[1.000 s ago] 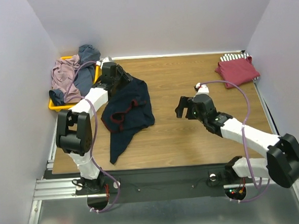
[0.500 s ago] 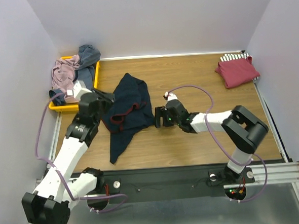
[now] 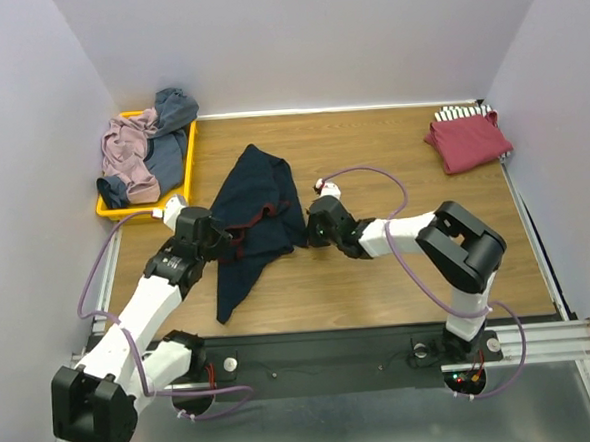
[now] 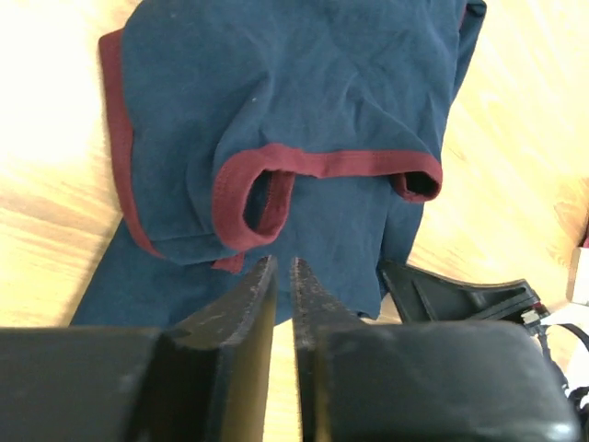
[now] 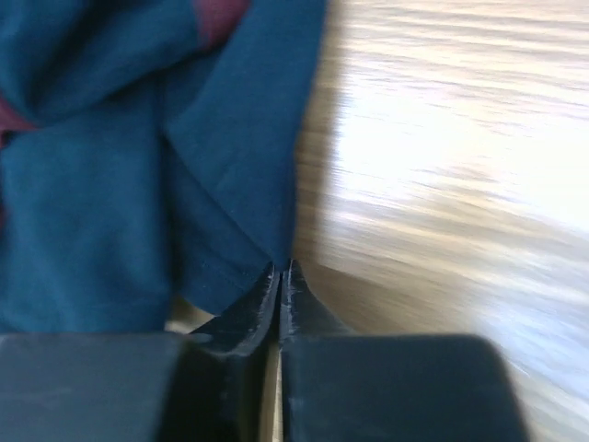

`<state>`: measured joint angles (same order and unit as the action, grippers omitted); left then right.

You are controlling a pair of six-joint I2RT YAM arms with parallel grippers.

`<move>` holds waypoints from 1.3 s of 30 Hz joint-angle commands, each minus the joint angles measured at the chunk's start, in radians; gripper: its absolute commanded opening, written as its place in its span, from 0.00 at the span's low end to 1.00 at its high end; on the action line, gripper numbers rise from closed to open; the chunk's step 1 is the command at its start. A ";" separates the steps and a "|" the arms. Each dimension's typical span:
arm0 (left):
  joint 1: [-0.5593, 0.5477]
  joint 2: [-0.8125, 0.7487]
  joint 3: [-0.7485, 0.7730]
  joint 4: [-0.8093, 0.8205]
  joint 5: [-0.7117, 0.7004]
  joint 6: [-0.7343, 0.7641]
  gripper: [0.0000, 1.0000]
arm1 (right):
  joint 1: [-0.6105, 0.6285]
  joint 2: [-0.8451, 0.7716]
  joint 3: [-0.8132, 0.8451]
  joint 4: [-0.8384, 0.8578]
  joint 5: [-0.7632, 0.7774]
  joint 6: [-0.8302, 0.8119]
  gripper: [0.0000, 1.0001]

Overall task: Fold and stack the tank tops
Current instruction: Flatten the tank top out

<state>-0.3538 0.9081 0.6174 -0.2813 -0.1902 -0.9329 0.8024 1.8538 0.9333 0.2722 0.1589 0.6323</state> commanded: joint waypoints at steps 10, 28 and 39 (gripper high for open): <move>-0.014 0.234 0.031 0.232 0.122 0.080 0.00 | -0.137 -0.545 0.073 -0.456 0.528 -0.173 0.00; -0.450 0.417 0.169 0.464 0.207 0.371 0.56 | -0.138 -0.588 0.105 -0.541 0.561 -0.206 0.00; -0.517 0.759 0.389 0.478 0.130 0.471 0.57 | -0.137 -0.594 0.098 -0.545 0.527 -0.198 0.00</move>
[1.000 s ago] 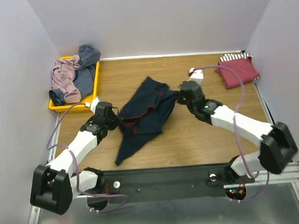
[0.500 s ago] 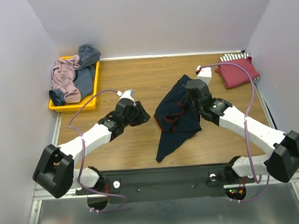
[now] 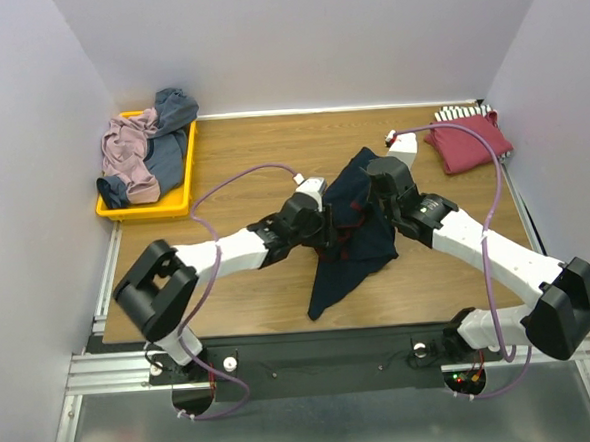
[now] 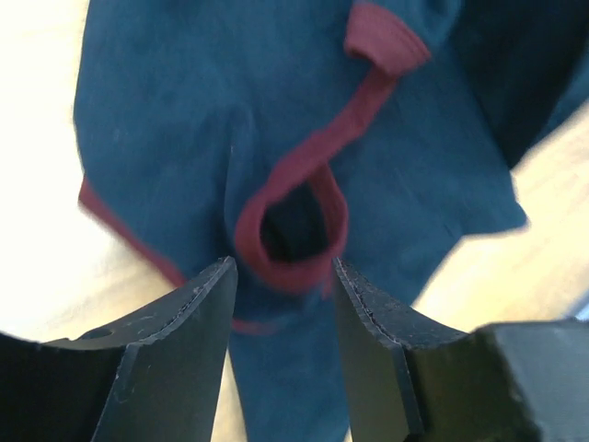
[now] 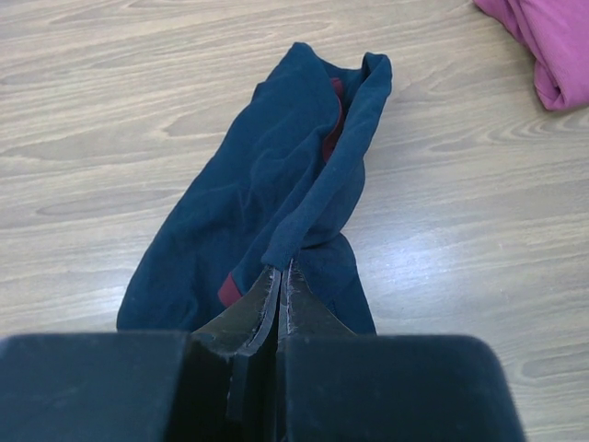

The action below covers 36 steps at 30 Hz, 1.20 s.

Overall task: Fold and stack the tank tops
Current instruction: Flatten the tank top out

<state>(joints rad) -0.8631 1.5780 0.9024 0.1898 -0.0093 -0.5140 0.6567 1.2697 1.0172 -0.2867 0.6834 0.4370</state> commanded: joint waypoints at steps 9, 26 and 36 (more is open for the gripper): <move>0.016 0.183 0.288 -0.137 -0.208 0.032 0.00 | 0.008 -0.053 0.000 0.003 0.007 -0.009 0.00; 0.636 0.626 1.280 -0.516 -0.176 -0.072 0.00 | -0.002 -0.178 -0.054 -0.112 0.114 0.003 0.00; 0.633 0.503 1.236 -0.452 -0.055 -0.018 0.57 | -0.011 -0.110 -0.075 -0.124 0.111 0.022 0.00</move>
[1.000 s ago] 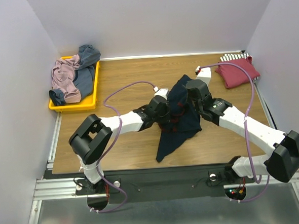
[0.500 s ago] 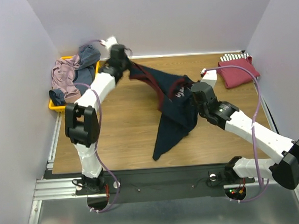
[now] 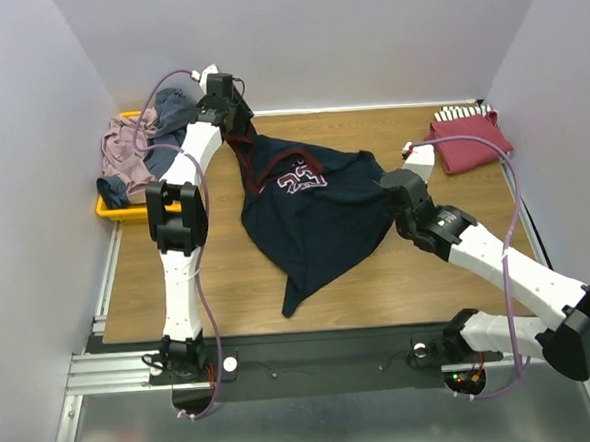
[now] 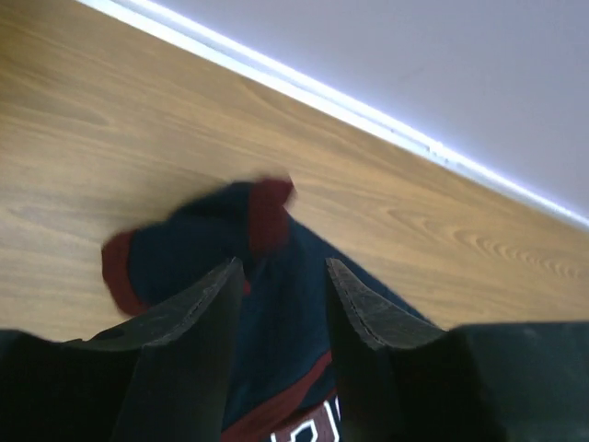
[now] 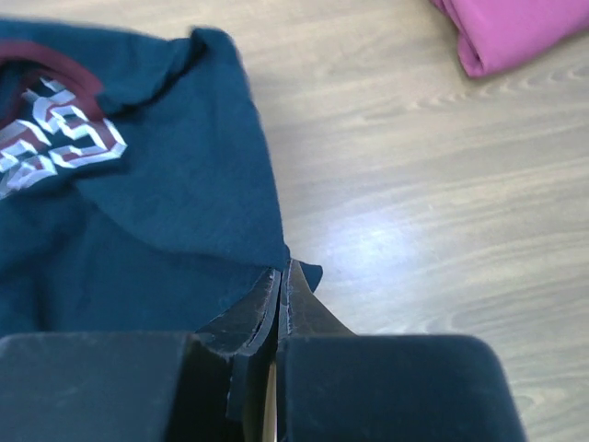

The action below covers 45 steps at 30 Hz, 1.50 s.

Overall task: Fold and stack the tank tops
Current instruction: Flatten the tank top out

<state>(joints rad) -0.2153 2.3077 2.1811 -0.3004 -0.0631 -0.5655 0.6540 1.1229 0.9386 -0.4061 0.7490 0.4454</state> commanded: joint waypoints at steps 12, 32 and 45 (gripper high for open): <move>-0.243 -0.784 -0.853 0.000 -0.332 -0.130 0.61 | -0.059 0.150 -0.004 -0.003 0.030 0.022 0.01; -1.021 -0.858 -1.316 -0.137 -0.463 -0.493 0.49 | -0.091 0.213 0.019 0.033 -0.073 0.019 0.01; -0.980 -0.752 -1.274 -0.161 -0.540 -0.493 0.16 | -0.091 0.186 0.006 0.033 -0.079 0.013 0.01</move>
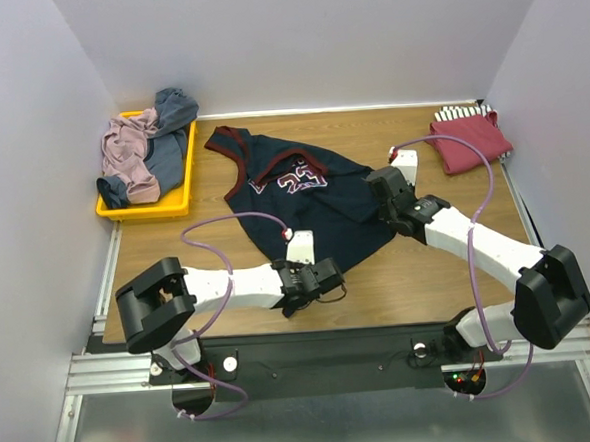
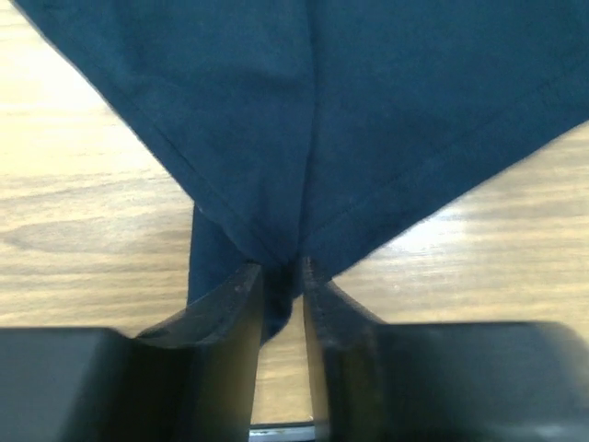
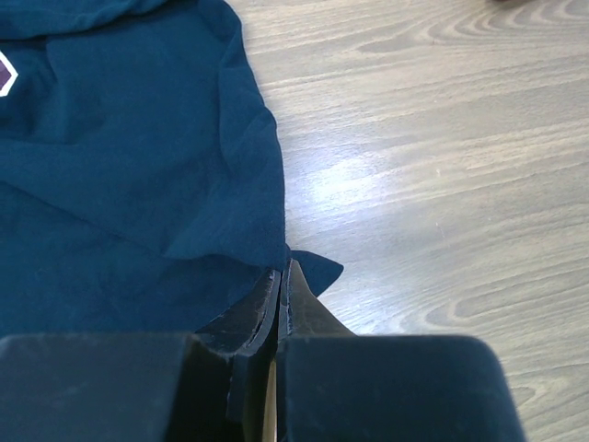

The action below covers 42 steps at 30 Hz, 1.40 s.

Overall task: Fold and stack the tank tops
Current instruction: Flatten the tank top out

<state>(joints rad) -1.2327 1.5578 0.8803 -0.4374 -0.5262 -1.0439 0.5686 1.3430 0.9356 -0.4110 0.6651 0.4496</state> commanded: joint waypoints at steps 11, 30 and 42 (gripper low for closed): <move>0.384 -0.404 -0.132 0.101 -0.012 0.090 0.00 | -0.030 -0.057 -0.003 0.038 0.036 -0.005 0.01; 0.762 -0.668 -0.495 0.301 0.396 0.067 0.37 | -0.047 -0.100 -0.130 0.040 -0.050 0.100 0.32; 0.721 -0.706 -0.426 -0.050 0.272 -0.051 0.44 | -0.049 -0.140 -0.132 0.038 0.042 0.103 0.67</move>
<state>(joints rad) -0.4812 0.8482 0.3954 -0.3286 -0.1761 -1.0233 0.5240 1.2083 0.7868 -0.3969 0.6437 0.5434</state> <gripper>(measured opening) 0.437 0.665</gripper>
